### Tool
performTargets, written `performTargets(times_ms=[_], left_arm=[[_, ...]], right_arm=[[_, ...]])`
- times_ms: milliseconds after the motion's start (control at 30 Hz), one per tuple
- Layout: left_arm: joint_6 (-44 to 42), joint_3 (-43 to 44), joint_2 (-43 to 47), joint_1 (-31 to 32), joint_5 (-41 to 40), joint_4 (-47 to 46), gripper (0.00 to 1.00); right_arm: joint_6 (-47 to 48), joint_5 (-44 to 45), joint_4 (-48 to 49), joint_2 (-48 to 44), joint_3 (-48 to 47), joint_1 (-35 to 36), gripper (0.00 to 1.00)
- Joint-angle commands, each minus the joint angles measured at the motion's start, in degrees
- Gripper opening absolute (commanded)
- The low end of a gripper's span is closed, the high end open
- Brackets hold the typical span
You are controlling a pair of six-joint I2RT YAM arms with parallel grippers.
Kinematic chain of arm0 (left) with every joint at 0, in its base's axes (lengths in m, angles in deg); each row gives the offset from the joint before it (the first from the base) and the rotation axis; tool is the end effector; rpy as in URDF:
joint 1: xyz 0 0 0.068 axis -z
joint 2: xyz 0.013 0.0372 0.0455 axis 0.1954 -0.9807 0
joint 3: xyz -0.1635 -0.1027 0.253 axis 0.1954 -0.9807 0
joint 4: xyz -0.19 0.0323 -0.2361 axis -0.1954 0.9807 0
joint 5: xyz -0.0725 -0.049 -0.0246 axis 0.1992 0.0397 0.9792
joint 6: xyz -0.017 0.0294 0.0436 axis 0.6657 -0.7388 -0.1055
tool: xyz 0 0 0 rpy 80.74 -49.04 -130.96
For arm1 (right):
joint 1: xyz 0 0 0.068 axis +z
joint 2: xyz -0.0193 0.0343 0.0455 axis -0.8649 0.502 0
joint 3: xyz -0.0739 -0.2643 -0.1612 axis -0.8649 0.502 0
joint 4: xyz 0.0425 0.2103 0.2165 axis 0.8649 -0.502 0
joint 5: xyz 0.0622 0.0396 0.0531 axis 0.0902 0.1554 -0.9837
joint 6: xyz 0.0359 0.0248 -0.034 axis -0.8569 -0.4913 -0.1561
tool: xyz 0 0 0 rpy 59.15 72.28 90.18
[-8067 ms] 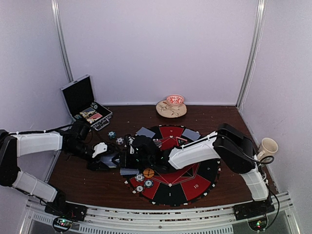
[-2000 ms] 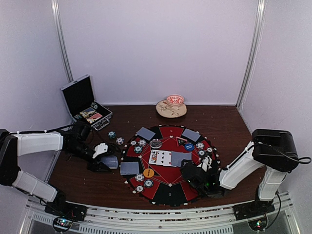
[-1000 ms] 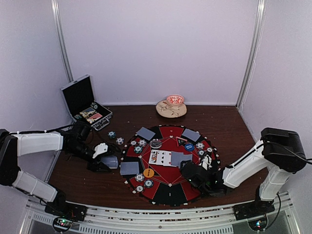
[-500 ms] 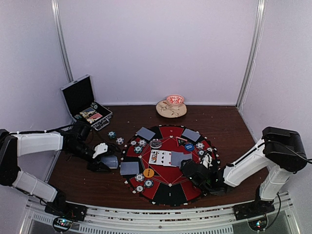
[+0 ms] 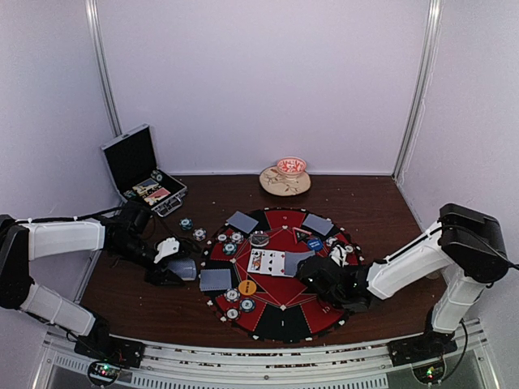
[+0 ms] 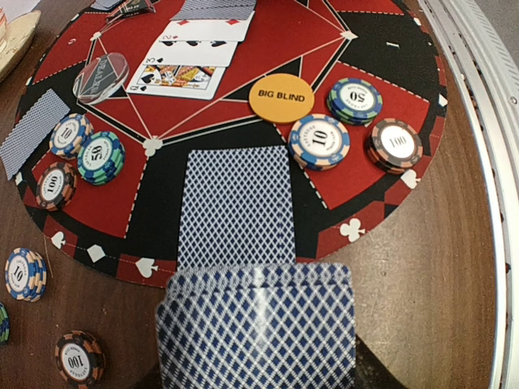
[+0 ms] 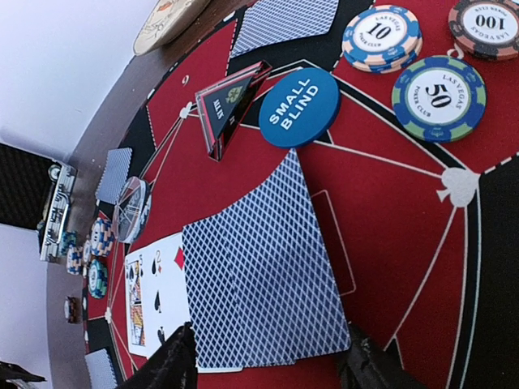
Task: Distribute texas hold em gaming equipment
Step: Adjust the poker card in the community card area.
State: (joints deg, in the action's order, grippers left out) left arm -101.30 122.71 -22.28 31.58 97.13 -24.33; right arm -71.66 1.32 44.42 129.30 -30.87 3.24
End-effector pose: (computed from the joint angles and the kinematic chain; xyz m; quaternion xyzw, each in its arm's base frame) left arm 0.2304 -0.1101 0.1865 0.5906 0.7153 -0.2618 0.2664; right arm 0.1641 0.2808 0.1151 0.2478 0.8571 0.2876 0.3481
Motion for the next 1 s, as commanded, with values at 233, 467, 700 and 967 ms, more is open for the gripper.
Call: performTargets(times_ms=[233,467,700,967], left_arm=[[0.2,-0.4,1.7,-0.1,1.0,-1.0,0.53],[0.3,-0.4,1.6,-0.1,0.9,-1.0,0.53],[0.7,-0.3,0.9,-0.3,-0.2,-1.5,0.53],[0.9,2.2,-3.1,-4.0,-2.3,-1.6,0.52]], right_arm=[[5.9,-1.7,-30.2,-5.4,-7.7,0.2,0.62],[9.9,0.9,-33.9,-9.7,-9.4,1.5,0.65],[22.4,2.8,-32.3,-14.6,-12.6,1.8,0.74],[30.5,5.1,-31.8,-20.2,-13.4,1.2,0.79]])
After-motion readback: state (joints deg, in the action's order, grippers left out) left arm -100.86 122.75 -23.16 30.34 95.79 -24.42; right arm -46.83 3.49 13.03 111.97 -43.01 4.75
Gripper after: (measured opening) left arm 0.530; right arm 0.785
